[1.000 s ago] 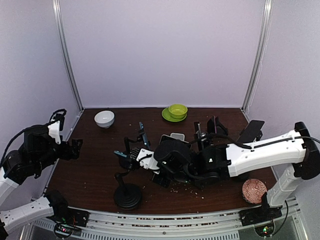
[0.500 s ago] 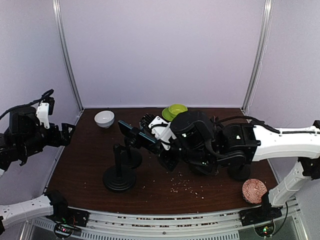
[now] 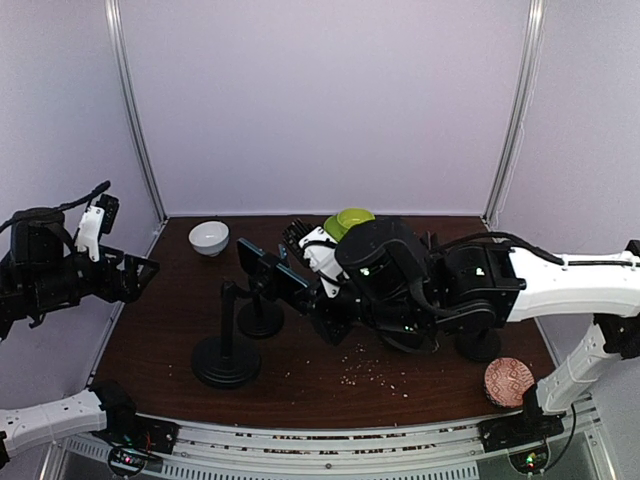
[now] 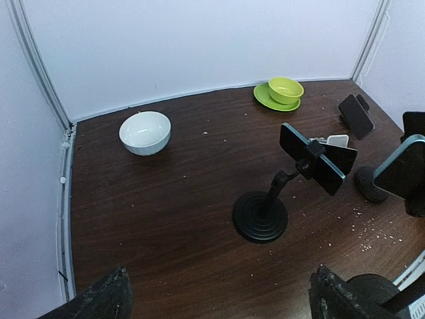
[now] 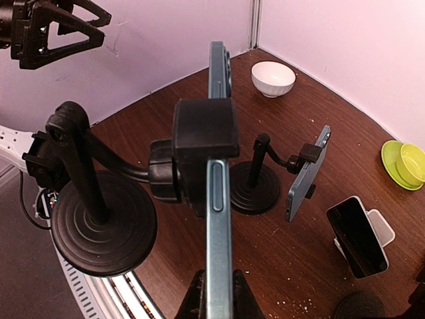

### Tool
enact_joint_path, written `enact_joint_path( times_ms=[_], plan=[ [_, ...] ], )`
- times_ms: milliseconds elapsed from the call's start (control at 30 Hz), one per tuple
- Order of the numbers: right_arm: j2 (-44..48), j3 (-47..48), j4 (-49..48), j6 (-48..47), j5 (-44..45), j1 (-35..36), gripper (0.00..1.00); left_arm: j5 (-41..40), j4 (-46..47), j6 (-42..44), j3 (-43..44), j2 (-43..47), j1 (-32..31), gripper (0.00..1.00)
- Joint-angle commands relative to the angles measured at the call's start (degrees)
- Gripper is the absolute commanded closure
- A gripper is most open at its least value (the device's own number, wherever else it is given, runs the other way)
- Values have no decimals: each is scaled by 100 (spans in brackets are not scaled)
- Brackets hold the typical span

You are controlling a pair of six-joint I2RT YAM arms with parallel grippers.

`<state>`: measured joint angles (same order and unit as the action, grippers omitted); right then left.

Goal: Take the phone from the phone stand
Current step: Pick up the phone stand with the phone from the center of the board.

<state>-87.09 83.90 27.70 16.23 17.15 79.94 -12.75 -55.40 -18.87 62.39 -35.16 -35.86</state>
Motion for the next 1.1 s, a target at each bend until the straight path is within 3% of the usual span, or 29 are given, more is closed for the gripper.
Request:
enact_joint_path(
  times_ms=[0, 367, 533, 1067],
  plan=[
    [-219, 846, -196, 740, 642, 252, 100, 629, 83, 58, 67, 201, -31, 6],
    [-257, 1002, -273, 824, 645, 312, 100, 801, -400, -716, 117, 425, -27, 14],
    [-119, 1006, 1, 1491, 828, 313, 100, 961, -819, -1184, 253, 88, -28, 19],
    [-404, 1628, 1381, 2582, 831, 153, 100, 1916, -251, -1391, 196, 34, -50, 24]
  ],
)
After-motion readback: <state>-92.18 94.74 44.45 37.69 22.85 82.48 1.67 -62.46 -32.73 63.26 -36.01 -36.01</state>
